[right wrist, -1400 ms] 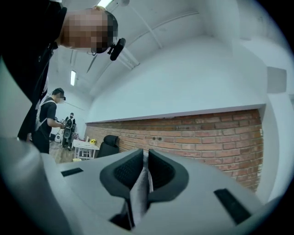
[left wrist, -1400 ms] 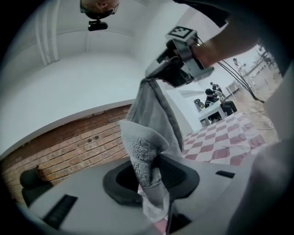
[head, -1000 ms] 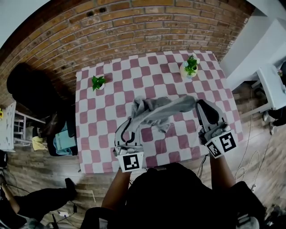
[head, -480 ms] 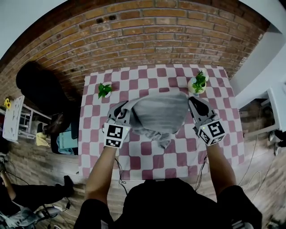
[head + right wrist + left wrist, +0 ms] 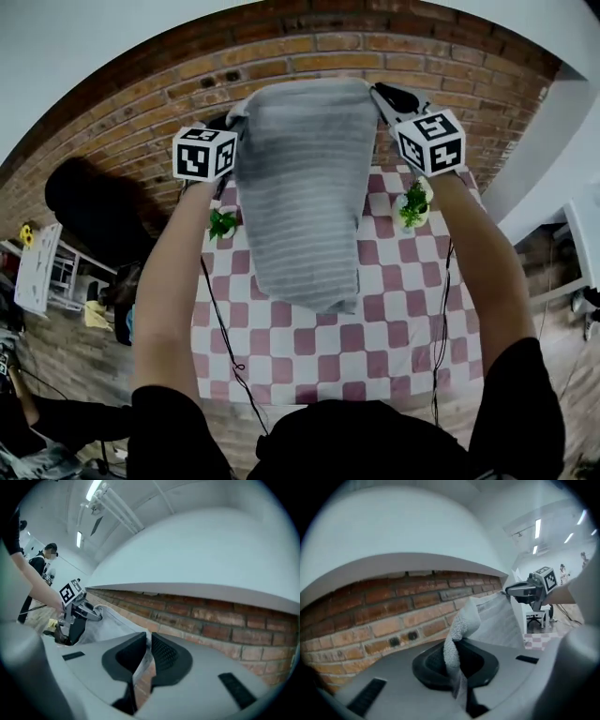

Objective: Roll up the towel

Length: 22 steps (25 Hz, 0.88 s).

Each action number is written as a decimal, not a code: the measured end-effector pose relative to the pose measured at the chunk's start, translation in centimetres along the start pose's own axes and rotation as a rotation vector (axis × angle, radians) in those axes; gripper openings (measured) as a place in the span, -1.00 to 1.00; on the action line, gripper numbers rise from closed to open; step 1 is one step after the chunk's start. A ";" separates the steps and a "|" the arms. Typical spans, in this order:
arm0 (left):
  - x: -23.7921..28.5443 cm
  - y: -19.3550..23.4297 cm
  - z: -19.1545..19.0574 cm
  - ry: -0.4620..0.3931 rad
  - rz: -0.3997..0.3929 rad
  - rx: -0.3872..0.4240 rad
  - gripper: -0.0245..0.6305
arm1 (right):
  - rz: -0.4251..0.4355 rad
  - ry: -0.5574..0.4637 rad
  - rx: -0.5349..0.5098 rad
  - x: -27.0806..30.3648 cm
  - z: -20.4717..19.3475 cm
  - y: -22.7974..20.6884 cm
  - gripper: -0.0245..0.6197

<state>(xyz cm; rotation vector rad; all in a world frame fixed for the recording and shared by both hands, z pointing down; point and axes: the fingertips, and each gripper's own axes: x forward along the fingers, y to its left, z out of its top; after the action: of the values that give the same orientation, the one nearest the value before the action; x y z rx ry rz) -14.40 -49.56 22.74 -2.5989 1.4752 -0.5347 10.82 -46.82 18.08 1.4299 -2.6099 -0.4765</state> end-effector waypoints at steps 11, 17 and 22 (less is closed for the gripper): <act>-13.4 -1.3 18.6 -0.383 0.005 0.389 -0.89 | -0.022 -0.446 -0.067 -9.0 19.9 -1.4 -0.81; -18.7 -9.5 6.0 -0.315 -0.183 0.449 -0.89 | 0.145 -0.342 -0.028 -16.8 12.0 8.1 -0.81; -23.7 -17.6 -7.7 -0.181 -0.333 0.325 -0.89 | 0.230 -0.197 0.223 -23.8 0.5 18.0 -0.81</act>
<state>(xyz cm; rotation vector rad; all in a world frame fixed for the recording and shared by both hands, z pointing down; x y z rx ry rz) -13.95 -19.64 28.61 -2.5549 0.8272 -0.5037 9.25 -17.70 24.52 1.1674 -3.0207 -0.3210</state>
